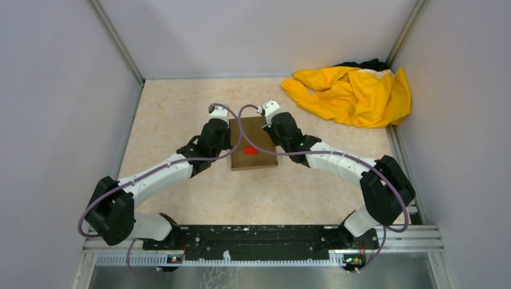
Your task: Fold the paper box
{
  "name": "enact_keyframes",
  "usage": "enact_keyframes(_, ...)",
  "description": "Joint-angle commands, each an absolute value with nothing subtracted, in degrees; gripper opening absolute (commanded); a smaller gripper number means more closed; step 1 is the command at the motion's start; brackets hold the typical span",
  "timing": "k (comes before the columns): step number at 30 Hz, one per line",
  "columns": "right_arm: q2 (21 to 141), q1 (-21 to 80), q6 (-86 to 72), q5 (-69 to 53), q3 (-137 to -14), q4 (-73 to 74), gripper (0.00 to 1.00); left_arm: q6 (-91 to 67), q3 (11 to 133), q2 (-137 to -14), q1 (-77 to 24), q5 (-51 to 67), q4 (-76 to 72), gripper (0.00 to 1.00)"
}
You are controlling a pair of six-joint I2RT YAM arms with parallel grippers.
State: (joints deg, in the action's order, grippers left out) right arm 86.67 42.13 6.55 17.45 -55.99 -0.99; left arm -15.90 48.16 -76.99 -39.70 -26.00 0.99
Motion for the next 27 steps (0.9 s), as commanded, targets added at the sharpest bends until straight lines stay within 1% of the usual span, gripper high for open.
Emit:
enact_keyframes(1,86.6,44.6,2.9,18.1,-59.3,-5.9,0.02,-17.9,50.8,-77.8,-40.6,-23.4,-4.4,0.02)
enact_keyframes(11,89.3,45.6,-3.9,26.6,-61.2,-6.3,0.02,-18.6,52.4,-81.2,-40.5,-24.6,-7.2,0.02)
enact_keyframes(20,89.9,45.6,-6.5,31.8,-60.7,-11.1,0.02,-17.0,53.7,-83.5,-40.5,-27.5,-11.8,0.03)
enact_keyframes(27,91.4,45.6,-7.6,35.2,-62.2,-14.5,0.02,-15.9,56.7,-87.6,-40.5,-30.1,-14.7,0.04)
